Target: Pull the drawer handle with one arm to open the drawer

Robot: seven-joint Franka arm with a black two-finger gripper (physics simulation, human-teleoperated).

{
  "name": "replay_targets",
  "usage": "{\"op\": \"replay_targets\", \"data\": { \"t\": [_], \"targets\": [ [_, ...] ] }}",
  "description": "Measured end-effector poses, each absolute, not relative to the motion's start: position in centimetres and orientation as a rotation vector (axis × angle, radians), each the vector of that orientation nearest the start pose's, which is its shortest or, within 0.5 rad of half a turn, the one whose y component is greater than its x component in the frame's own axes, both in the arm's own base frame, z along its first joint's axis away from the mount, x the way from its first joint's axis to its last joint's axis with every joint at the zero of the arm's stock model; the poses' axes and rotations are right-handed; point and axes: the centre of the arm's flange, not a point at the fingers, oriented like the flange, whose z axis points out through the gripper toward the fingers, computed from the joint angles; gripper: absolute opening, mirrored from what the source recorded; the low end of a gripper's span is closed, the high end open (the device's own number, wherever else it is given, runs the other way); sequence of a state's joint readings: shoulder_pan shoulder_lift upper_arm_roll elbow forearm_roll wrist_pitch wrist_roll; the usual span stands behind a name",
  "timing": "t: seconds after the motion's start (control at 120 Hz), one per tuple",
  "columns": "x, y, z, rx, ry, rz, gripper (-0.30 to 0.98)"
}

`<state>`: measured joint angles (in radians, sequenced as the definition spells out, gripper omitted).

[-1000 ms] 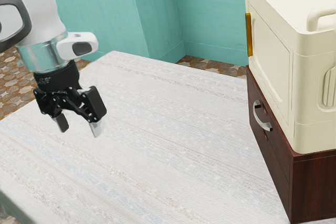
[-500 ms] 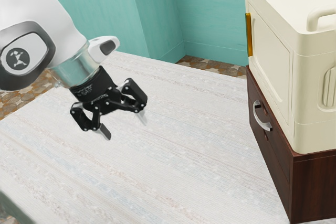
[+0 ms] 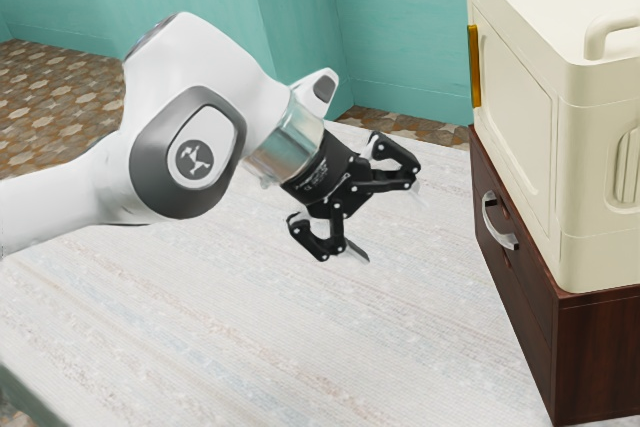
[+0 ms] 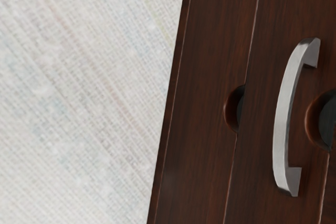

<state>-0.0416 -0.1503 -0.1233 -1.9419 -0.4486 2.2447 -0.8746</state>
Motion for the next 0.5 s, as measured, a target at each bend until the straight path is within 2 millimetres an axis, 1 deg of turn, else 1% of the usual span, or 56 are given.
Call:
{"op": "replay_targets", "data": {
  "t": [0.117, 0.283, 0.4, 0.5],
  "targets": [
    [55.1, -10.8, 59.3, 2.29, 1.147, 0.271, 0.69],
    [55.6, -10.3, 58.9, 2.28, 1.167, 0.284, 0.69],
    [57.0, -9.8, 58.7, 2.277, 1.176, 0.29, 0.69],
    [58.0, -9.5, 58.0, 2.28, 1.184, 0.285, 0.69]
  ]
}}
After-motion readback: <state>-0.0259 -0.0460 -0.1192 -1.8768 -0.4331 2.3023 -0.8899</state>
